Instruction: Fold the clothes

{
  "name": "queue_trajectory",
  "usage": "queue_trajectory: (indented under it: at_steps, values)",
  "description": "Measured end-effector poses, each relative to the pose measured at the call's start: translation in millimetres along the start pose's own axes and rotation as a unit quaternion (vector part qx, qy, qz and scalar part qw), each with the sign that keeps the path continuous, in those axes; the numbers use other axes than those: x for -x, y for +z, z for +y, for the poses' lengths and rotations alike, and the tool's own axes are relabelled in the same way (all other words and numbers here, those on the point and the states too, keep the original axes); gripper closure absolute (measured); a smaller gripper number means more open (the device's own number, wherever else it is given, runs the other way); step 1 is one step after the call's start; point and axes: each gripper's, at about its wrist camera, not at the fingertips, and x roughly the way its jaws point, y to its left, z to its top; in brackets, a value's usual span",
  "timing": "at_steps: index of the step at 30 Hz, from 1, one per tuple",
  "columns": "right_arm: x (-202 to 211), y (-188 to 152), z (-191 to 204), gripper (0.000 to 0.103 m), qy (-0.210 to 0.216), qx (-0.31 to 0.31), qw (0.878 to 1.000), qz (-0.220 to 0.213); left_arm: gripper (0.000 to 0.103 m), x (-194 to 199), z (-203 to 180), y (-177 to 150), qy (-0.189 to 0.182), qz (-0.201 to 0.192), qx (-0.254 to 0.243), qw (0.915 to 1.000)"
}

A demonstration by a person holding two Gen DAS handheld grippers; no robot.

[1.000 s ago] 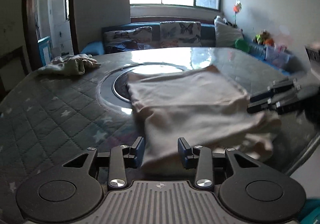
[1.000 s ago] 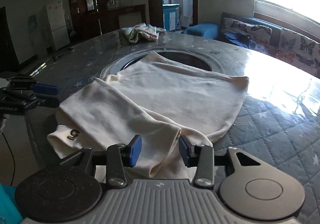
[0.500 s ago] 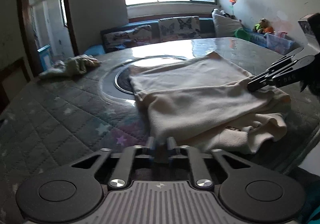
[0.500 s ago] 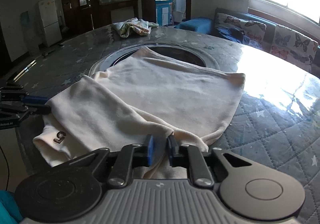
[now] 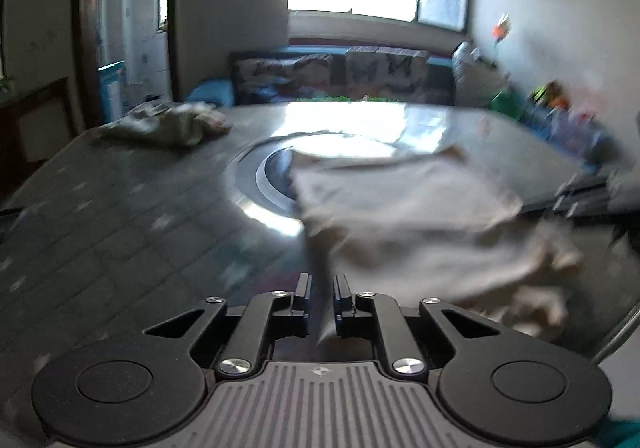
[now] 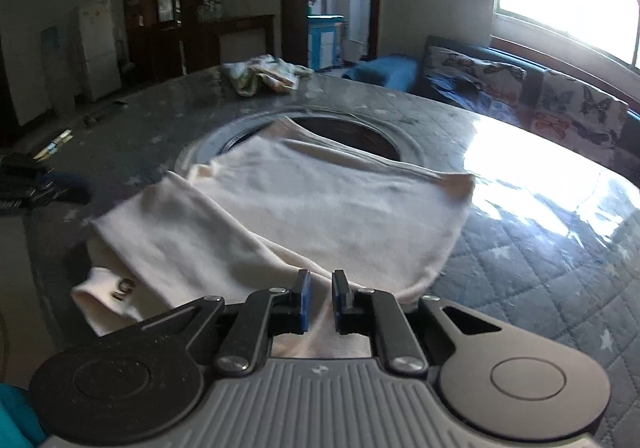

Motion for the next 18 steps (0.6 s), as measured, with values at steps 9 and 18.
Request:
queue_trajectory:
  at_steps: [9,18]
  values:
    - [-18,-3,11,0.071,0.023,0.005,1.0,0.006,0.081,-62,-23,23,-0.057,0.018,0.018,0.998]
    - [-25,-7,10,0.062,0.032,0.005,0.999,0.011,0.078,-72,11,8,-0.034,0.026,0.065,0.997]
